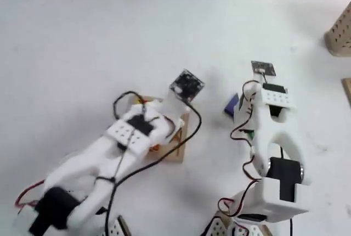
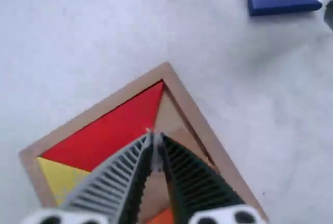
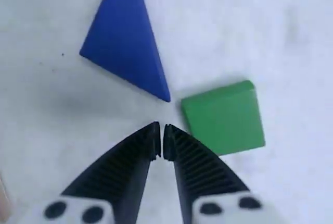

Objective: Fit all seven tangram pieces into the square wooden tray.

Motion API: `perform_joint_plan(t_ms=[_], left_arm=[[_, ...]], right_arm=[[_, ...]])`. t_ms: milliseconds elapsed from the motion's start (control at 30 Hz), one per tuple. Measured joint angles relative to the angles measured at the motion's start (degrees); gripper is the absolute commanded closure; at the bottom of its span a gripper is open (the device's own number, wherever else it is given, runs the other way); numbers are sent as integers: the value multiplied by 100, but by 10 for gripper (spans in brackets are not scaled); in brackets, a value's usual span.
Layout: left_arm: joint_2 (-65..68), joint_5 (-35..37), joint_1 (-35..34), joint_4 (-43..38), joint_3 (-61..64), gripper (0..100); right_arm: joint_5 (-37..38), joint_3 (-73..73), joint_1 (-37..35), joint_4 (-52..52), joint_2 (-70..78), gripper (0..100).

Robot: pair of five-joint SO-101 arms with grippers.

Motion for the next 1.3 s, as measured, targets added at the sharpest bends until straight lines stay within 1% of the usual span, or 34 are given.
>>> perform_joint_plan(t_ms=[167, 400, 700, 800, 1100, 1200, 1300], left_arm=[[703, 229, 44, 26, -334, 977], [835, 237, 264, 53, -334, 977], [835, 237, 316, 932, -334, 977], [835, 237, 316, 1090, -334, 977], [835, 246, 273, 1125, -334, 977], [844, 237, 290, 1108, -527, 977], [853, 237, 571, 914, -589, 977]], right_arm=[[0, 0, 9, -9, 0, 978], [0, 0, 9, -9, 0, 978], [0, 0, 9, -9, 0, 978], [0, 0, 9, -9, 0, 978], [18, 0, 9, -9, 0, 978], [18, 0, 9, -9, 0, 978], [18, 0, 9, -9, 0, 978]])
